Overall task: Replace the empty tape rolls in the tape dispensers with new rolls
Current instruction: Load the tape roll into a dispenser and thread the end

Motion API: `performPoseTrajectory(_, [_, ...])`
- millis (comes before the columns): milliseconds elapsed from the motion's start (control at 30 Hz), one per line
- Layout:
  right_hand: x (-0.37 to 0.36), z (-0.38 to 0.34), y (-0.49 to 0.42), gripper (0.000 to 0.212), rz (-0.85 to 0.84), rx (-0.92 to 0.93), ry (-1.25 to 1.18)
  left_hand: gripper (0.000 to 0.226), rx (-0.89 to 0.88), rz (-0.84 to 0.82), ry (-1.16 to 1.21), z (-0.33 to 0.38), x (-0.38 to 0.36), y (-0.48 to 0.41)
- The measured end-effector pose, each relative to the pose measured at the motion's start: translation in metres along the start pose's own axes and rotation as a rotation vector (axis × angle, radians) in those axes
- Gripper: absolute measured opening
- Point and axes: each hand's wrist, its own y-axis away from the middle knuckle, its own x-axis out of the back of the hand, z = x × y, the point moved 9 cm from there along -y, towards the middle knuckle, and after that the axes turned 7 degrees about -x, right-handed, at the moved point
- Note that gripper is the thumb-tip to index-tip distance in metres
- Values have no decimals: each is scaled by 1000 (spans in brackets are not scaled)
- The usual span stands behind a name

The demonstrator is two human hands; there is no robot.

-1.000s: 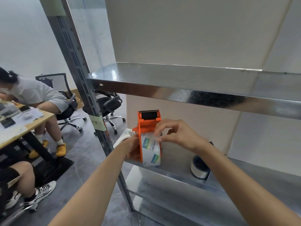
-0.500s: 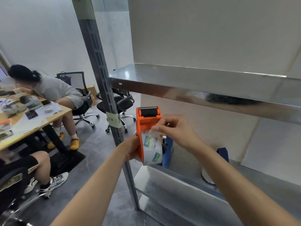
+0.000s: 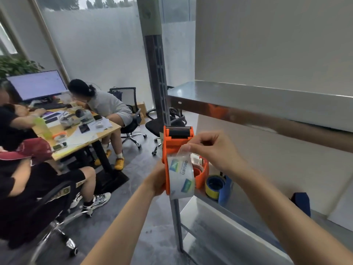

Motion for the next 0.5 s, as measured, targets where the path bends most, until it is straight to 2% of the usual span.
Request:
performPoseTrajectory(67, [-4,-11,-6,7,-8,17,20,98,10,12,-3,5,2,3])
performPoseTrajectory(133, [-7,-25,-11,6,-3,36,34,93,4,5,23,12,4,4])
performPoseTrajectory(200, [4,-42,-15,9,81,64,-18,84,5,13,-2,17,8,4])
performPoseTrajectory(267, [27,-61,-20,12,194,71,-136,88,-7,54,-72,18,16,5])
performPoseTrajectory(300, [36,-71,-23,13,210,77,-160,96,-27,76,-102,17,19,7])
performPoseTrajectory(400, [35,-99,-34,15,126,98,-22,119,-26,62,-116,14,20,12])
performPoseTrajectory(500, [31,-106,-42,18,129,77,84,110,-14,44,-104,22,15,15])
